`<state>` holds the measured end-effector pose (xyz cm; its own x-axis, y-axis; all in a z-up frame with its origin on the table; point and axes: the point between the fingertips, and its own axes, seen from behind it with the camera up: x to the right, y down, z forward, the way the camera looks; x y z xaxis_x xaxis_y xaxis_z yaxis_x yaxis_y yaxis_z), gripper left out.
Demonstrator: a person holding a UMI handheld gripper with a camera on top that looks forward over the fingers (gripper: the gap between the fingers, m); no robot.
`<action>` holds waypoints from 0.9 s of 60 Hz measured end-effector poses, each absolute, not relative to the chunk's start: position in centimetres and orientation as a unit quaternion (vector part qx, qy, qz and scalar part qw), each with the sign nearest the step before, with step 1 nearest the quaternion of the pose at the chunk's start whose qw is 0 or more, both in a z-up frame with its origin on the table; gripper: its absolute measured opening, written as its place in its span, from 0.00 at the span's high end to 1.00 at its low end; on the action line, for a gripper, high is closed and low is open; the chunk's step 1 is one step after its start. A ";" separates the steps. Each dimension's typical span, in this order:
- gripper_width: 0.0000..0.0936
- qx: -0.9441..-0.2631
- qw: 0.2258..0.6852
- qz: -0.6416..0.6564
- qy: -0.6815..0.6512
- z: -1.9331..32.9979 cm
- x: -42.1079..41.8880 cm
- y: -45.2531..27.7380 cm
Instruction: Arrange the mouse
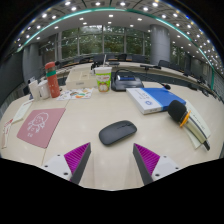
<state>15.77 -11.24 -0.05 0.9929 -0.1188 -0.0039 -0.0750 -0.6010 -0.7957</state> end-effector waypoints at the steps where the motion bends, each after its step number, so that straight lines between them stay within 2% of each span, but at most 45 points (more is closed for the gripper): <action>1: 0.07 -0.896 0.441 -0.023 0.052 -0.3 15.8 -10.8; 9: 0.07 -0.902 0.429 -0.020 0.039 -1.4 16.0 -7.3; 26: 0.11 -0.901 0.433 -0.022 0.024 -1.4 15.3 -1.0; 32: 0.28 -0.900 0.434 -0.023 0.023 -1.4 14.9 0.2; 38: 0.50 -0.899 0.437 -0.024 0.020 -1.5 14.5 0.7; 54: 0.63 -0.900 0.434 -0.031 0.013 -1.5 14.4 0.7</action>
